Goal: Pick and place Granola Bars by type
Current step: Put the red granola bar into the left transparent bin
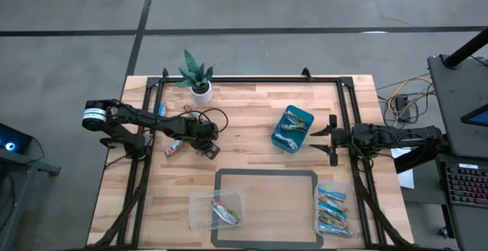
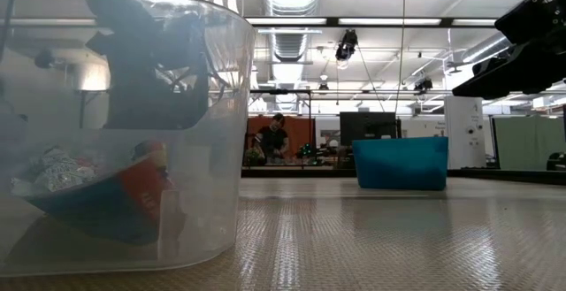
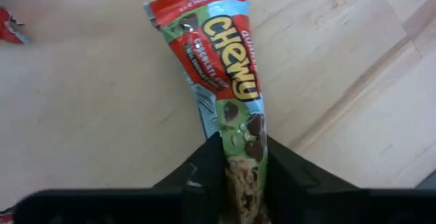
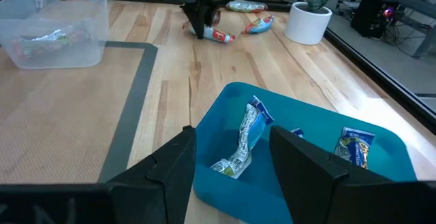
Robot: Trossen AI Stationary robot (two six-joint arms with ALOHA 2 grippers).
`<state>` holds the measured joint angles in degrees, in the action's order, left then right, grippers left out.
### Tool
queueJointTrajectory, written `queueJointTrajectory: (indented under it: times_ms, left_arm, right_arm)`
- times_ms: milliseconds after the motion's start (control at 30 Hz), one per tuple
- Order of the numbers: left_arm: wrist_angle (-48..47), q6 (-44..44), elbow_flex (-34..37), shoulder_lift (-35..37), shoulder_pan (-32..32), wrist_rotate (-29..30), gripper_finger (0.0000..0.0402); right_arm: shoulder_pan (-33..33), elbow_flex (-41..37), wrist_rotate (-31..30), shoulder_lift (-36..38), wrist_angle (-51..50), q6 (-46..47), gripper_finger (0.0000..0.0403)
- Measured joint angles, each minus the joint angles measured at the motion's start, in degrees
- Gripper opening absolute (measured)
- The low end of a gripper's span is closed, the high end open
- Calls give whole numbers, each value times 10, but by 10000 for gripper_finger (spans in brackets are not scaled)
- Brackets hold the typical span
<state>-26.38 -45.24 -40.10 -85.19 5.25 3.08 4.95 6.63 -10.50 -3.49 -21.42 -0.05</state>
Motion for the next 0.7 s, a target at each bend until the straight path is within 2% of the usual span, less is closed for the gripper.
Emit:
queueJointTrajectory:
  times_ms: [167,467,700]
  left_arm:
    - [-1,-17,0,4,0,-1,17]
    - [-22,-83,-9,23,0,5,10]
    - [-93,-140,-65,29,0,10,8]
  right_arm:
    - [0,0,0,0,0,0,176]
    - [0,0,0,0,0,0,176]
    - [0,0,0,0,0,0,176]
